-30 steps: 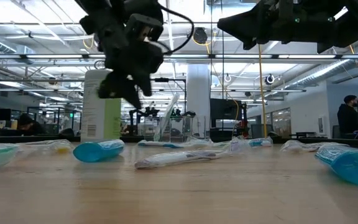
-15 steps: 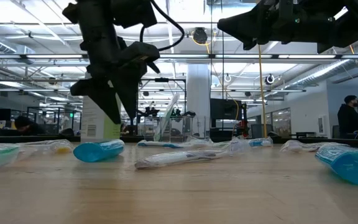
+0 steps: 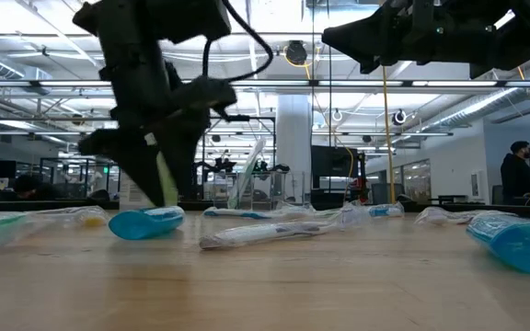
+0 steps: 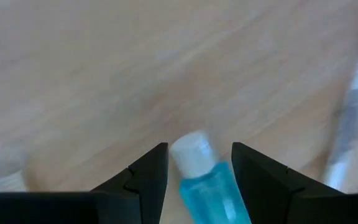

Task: Pick & Place toothbrushing station
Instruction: Put the top blue mouthwash into the transparent organizer

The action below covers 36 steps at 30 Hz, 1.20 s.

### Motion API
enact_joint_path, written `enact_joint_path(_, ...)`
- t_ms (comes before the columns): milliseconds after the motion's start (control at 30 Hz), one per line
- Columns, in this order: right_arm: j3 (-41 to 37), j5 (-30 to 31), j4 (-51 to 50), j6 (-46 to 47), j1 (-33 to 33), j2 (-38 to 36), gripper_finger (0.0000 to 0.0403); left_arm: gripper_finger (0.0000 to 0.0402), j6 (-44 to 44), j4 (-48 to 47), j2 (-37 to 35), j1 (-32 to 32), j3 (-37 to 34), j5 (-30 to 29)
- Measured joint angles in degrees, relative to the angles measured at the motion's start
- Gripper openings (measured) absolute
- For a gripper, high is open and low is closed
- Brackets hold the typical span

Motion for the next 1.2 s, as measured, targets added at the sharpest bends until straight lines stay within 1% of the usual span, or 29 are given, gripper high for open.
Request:
enact_joint_path(200,0.0,0.0,-0.19,-0.39,0.0,0.0,0.0055,0.0184,-0.14,3.56,3.87,0.04,0.09,2.52)
enact_joint_path(500,0.0,0.0,-0.28,-0.42,0.0,0.0,0.0055,0.0182,-0.31,3.59,3.77,-0.02,0.07,3.23)
enact_joint_path(567,0.0,0.0,-0.21,-0.42,0.0,0.0,0.0055,0.0172,-0.13,3.55,3.77,-0.02,0.03,3.26)
enact_joint_path(733,0.0,0.0,-0.2,-0.42,0.0,0.0,0.0055,0.0124,-0.07,3.28,3.77,0.0,0.0,3.21)
enact_joint_path(833,0.0,0.0,-0.21,-0.42,0.0,0.0,0.0055,0.0103,0.55,3.57,3.75,-0.02,0.0,3.26)
enact_joint_path(933,0.0,0.0,-0.19,-0.42,0.0,0.0,0.0055,0.0099,1.79,3.67,3.72,0.35,0.0,3.43)
enact_joint_path(1033,0.0,0.0,-0.2,-0.42,0.0,0.0,0.0055,0.0106,3.64,3.95,3.72,0.93,0.05,3.98)
enact_joint_path(1133,0.0,0.0,-0.21,-0.42,0.0,0.0,0.0055,0.0109,7.69,5.8,3.93,1.68,0.63,4.45)
enact_joint_path(1200,0.0,0.0,-0.19,-0.41,0.0,0.0,0.0055,0.011,11.87,7.04,4.1,2.64,1.7,4.03)
